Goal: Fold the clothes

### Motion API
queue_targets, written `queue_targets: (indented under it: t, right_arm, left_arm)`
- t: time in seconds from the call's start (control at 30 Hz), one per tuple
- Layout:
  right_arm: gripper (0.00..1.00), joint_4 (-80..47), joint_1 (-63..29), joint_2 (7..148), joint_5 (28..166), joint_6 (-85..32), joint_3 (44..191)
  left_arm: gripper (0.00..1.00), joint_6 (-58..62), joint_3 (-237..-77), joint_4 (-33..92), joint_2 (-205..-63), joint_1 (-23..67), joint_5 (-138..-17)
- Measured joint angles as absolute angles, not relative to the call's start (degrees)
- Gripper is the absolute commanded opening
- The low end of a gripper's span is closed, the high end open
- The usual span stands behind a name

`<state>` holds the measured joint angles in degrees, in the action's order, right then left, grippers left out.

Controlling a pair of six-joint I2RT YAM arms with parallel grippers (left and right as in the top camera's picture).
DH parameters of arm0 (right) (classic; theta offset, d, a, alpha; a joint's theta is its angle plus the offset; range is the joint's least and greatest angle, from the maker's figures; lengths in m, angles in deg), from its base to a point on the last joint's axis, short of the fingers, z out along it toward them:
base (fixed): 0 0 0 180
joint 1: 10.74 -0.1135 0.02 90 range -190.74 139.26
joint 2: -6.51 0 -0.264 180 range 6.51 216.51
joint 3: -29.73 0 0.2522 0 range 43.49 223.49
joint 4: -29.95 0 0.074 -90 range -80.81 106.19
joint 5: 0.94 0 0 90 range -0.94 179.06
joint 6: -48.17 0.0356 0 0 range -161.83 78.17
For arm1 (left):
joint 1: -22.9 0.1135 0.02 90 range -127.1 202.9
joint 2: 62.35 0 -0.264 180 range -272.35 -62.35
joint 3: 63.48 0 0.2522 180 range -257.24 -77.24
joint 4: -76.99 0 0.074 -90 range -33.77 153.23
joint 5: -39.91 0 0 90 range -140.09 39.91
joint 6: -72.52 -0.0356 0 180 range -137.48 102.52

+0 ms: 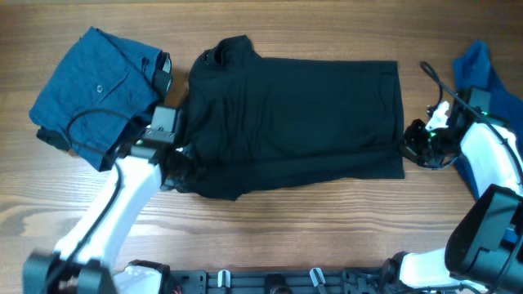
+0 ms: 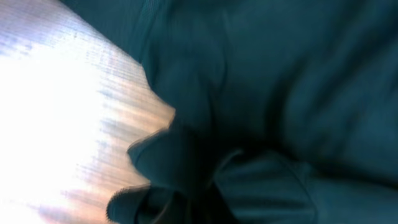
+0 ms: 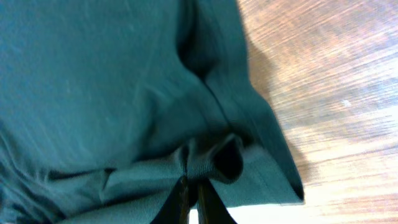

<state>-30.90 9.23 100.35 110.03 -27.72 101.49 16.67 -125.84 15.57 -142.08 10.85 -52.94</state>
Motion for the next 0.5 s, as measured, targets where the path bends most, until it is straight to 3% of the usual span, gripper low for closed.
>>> queue_targets:
  t: [0.03,0.13,0.3,0.37,0.5]
  right_arm:
    - [0.55,-29.3,8.44,100.35,109.97,-27.68,101.12]
    - [0.6,-27.42,6.06,100.35,109.92,-27.04,100.88]
    - [0.61,-28.5,5.32,100.35,109.83,-27.09,100.84]
    - [0.61,-29.39,5.32,100.35,109.81,-27.06,100.84]
    - [0.61,-32.3,5.32,100.35,109.79,-27.2,100.81]
  left_arm:
    - [0.48,16.62,-125.84,17.82,-144.72,10.85,-52.42]
    - [0.59,16.65,-125.87,21.69,-150.08,10.85,-51.65]
    - [0.66,15.84,-126.89,14.08,-149.77,10.85,-54.12]
    - [0.62,14.92,-127.77,10.56,-146.49,10.21,-55.8]
    - [0.65,14.11,-128.9,8.9,-141.33,4.05,-56.96]
